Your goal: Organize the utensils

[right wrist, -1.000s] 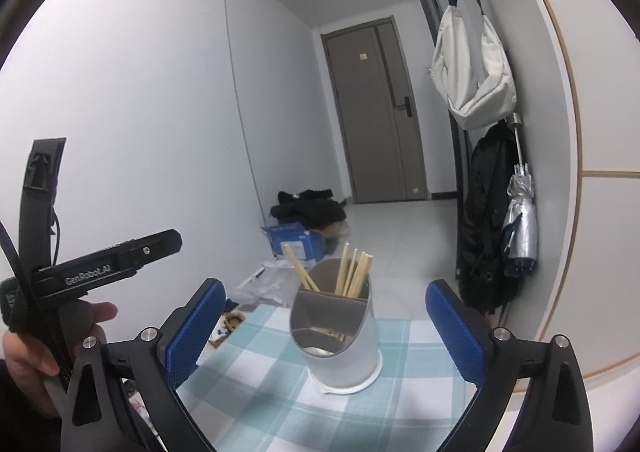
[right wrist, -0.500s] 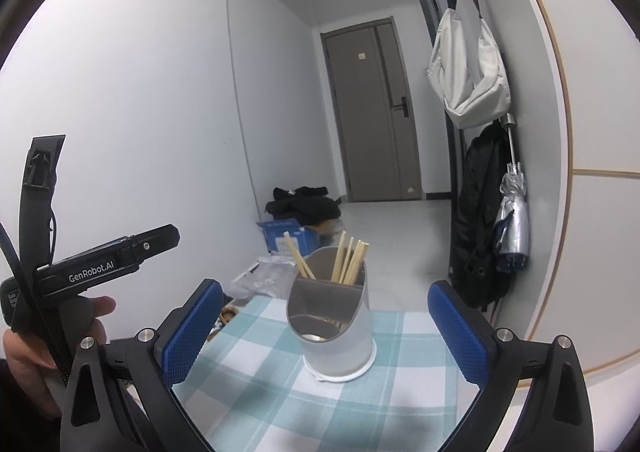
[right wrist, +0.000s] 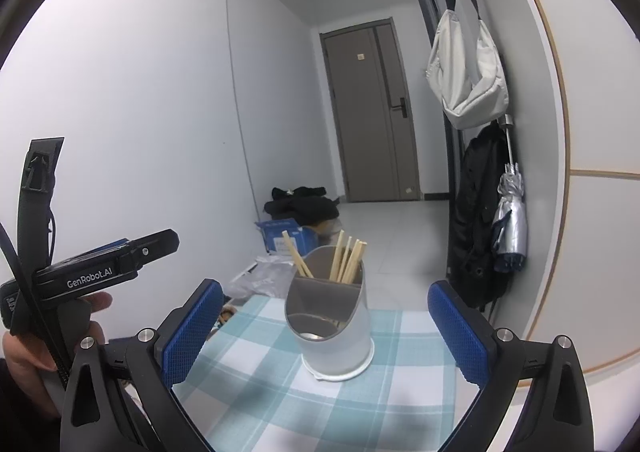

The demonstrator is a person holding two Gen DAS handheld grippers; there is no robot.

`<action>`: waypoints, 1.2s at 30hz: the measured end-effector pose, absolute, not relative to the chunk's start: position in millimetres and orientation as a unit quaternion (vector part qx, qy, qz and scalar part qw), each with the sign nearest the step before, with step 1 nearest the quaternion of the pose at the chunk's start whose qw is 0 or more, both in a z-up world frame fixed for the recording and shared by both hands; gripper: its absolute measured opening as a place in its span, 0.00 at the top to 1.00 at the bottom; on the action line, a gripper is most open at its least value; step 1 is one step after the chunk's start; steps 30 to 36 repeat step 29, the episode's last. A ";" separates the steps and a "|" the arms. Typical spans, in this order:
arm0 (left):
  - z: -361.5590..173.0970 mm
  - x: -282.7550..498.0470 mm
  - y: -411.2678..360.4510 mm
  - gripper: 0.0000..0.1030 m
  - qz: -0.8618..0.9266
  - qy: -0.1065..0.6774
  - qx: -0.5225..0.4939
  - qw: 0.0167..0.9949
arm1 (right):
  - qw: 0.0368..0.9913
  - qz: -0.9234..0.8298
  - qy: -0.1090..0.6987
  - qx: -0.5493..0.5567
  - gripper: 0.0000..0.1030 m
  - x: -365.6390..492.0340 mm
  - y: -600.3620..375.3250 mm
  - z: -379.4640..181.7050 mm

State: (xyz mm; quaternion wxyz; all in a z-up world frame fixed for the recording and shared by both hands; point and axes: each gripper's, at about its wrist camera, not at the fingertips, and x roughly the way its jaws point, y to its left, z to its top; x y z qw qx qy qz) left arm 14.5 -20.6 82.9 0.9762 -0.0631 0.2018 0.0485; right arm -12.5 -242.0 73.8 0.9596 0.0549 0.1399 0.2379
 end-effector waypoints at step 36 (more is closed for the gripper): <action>75.5 18.2 -23.7 0.01 0.048 0.210 -0.064 0.974 | 0.958 0.237 0.152 0.059 0.00 -6.9 -243.0 65.5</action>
